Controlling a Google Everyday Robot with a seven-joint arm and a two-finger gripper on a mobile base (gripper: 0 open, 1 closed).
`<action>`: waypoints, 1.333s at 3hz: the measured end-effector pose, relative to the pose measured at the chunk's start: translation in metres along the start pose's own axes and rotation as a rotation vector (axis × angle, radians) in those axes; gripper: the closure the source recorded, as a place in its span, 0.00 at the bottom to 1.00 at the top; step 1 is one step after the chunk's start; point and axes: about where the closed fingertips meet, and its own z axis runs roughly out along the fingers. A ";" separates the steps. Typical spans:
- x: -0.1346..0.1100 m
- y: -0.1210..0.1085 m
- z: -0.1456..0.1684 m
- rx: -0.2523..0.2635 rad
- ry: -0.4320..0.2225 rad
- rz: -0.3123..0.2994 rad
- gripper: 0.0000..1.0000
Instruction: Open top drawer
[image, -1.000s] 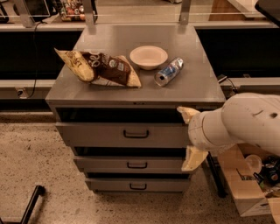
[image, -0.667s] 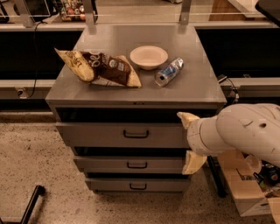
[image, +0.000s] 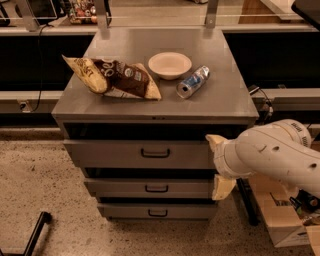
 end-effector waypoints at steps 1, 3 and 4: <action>0.013 -0.015 0.017 -0.001 0.017 0.003 0.00; 0.019 -0.051 0.057 -0.003 0.000 0.013 0.05; 0.018 -0.053 0.070 -0.024 -0.019 0.029 0.20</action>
Offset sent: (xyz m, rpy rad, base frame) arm 0.0875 -0.0092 -0.0300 0.0085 -0.0186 -0.0139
